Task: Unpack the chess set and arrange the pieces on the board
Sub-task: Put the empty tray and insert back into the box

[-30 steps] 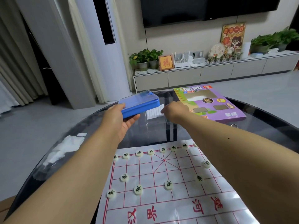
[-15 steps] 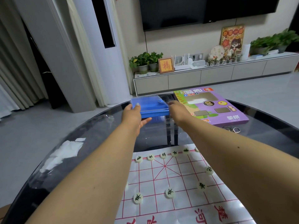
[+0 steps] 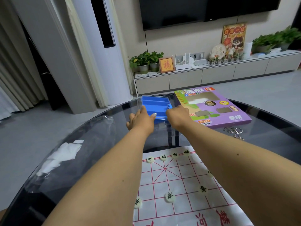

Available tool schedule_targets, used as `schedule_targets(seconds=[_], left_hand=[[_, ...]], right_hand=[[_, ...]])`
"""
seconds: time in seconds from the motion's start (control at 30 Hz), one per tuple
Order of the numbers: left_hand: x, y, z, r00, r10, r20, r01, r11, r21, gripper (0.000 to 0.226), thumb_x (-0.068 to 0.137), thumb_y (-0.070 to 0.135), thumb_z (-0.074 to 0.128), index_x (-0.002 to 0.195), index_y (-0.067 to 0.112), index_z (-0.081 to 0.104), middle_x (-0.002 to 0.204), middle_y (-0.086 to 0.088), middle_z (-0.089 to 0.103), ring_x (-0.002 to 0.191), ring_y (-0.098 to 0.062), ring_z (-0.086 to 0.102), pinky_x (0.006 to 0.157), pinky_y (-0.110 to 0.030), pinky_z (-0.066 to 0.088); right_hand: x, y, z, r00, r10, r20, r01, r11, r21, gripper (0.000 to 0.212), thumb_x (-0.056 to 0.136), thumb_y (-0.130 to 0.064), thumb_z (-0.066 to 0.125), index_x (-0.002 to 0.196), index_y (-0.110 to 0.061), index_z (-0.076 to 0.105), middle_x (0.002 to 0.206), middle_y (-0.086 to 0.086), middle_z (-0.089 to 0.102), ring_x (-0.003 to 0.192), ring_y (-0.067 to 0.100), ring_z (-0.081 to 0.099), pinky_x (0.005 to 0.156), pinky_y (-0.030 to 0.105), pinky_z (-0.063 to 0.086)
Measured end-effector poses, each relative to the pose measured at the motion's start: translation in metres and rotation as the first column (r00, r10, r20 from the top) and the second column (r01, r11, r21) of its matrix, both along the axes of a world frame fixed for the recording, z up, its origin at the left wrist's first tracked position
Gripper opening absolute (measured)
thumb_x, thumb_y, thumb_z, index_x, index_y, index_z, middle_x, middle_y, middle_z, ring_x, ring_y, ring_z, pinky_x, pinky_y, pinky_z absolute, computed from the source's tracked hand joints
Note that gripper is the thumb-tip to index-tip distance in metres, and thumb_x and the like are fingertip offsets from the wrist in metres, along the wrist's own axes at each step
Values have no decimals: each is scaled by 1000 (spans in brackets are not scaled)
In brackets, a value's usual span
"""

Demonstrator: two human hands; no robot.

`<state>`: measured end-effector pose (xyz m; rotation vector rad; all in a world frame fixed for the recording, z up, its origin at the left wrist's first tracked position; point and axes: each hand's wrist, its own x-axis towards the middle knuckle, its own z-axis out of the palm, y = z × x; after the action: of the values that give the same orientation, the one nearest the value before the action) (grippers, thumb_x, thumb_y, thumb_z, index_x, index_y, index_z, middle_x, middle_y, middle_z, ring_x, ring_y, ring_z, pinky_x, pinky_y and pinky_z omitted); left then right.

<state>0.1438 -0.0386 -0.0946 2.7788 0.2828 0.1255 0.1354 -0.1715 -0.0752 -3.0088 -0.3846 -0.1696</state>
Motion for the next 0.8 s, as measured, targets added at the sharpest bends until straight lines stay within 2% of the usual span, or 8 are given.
schedule_targets(seconds=[0.1, 0.3, 0.37, 0.43, 0.53, 0.6, 0.7, 0.8], left_hand=[[0, 0, -2, 996, -33, -80, 40, 995, 87, 59, 101, 50, 21, 153, 23, 14, 160, 3, 16, 140, -29, 18, 107, -45, 23], [5, 3, -5, 980, 42, -195, -32, 998, 53, 57, 100, 54, 17, 152, 31, 16, 156, -15, 20, 141, -36, 17, 112, -47, 20], [9, 6, -4, 985, 13, -173, -23, 998, -51, 57, 101, 51, 19, 152, 28, 17, 156, -11, 25, 142, -33, 21, 113, -44, 20], [12, 8, -3, 995, 22, -94, -54, 935, -350, 57, 102, 45, 30, 152, 19, 21, 156, -9, 28, 140, -32, 29, 114, -43, 25], [14, 13, 0, 977, 208, -49, -182, 688, -703, 56, 96, 41, 50, 140, 7, 40, 127, -17, 56, 103, -33, 60, 83, -37, 52], [13, 16, 3, 962, 260, -86, -221, 551, -805, 47, 92, 39, 59, 123, 4, 54, 93, -12, 59, 67, -23, 53, 53, -25, 44], [10, 21, 4, 956, 245, -159, -261, 471, -843, 40, 87, 36, 68, 111, 5, 61, 79, -8, 52, 55, -15, 39, 44, -21, 37], [3, 23, 4, 955, 222, -195, -281, 484, -829, 39, 85, 33, 72, 110, 5, 62, 68, -4, 44, 51, -11, 34, 42, -21, 35]], right_hand=[[0, 1, 0, 1000, 20, -19, -21, 998, -54, 16, 88, -1, 45, 75, -8, 38, 78, 8, 41, 115, 35, 40, 92, 40, 31], [-2, 4, 1, 996, 78, -33, -82, 982, -171, 8, 91, -3, 44, 87, -10, 42, 109, 17, 59, 119, 36, 39, 97, 42, 31], [-2, 3, 1, 995, 96, -40, -102, 977, -187, 8, 91, -3, 44, 88, -11, 43, 108, 17, 59, 120, 36, 39, 97, 42, 31], [-3, 2, 2, 993, 105, -48, -112, 976, -184, 7, 91, -3, 45, 90, -10, 45, 99, 16, 56, 119, 36, 39, 96, 42, 31], [-1, 1, 1, 992, 122, -44, -127, 981, -146, 9, 89, -1, 46, 86, -9, 42, 87, 10, 46, 115, 35, 41, 92, 41, 33], [-1, 0, 1, 992, 121, -46, -127, 982, -141, 12, 88, -2, 48, 81, -8, 41, 77, 8, 42, 113, 35, 42, 87, 40, 33], [-4, -1, 2, 990, 129, -60, -136, 983, -124, 22, 89, -2, 48, 71, -8, 36, 66, 2, 29, 111, 34, 44, 80, 37, 31], [-6, -1, 3, 991, 127, -38, -129, 989, -65, 12, 92, -2, 45, 100, -4, 54, 91, 15, 55, 110, 34, 48, 83, 39, 38]])
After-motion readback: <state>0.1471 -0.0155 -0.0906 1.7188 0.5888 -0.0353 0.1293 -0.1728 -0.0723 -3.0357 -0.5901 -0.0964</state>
